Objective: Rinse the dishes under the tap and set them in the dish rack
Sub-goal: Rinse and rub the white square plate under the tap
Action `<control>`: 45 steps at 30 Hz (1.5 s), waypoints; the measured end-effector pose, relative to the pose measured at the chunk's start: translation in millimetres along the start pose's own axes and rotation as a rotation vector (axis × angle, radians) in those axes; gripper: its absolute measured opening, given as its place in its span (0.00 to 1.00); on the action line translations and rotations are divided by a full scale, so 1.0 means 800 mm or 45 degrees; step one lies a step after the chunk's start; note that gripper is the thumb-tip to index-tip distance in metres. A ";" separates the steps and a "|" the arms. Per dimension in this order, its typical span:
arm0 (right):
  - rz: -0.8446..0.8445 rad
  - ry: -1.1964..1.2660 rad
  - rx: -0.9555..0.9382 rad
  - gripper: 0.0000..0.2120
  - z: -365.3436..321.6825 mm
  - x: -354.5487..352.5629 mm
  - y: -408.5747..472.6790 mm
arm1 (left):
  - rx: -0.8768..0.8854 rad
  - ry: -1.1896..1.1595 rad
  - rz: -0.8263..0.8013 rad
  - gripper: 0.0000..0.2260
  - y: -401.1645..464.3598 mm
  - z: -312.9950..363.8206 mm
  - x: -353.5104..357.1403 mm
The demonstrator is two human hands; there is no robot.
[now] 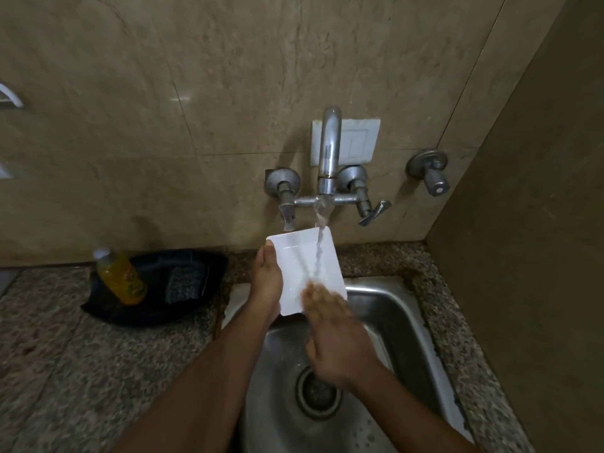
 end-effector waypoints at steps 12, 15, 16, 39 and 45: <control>-0.057 -0.024 0.010 0.35 0.050 -0.003 -0.012 | -0.217 -0.069 -0.130 0.16 -0.005 -0.028 0.053; -0.150 0.065 -0.028 0.36 0.042 0.011 -0.014 | -0.215 -0.006 -0.139 0.23 0.010 -0.054 0.054; -0.175 0.090 -0.069 0.36 0.039 0.013 -0.018 | -0.219 -0.023 -0.116 0.23 0.007 -0.051 0.053; -0.121 0.049 -0.059 0.38 0.047 -0.001 0.033 | -0.538 -0.097 -0.409 0.17 -0.034 -0.055 0.063; -0.159 0.008 -0.090 0.37 0.061 0.001 0.030 | -0.539 -0.046 -0.380 0.16 -0.038 -0.062 0.043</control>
Point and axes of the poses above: each hand's wrist, its own y-axis towards the middle knuckle, its own x-axis out of the palm, z = x × y, the point moved 5 cm from there along y, towards the middle knuckle, and after that the axes turned 1 degree about -z, right-handed, at the moved point
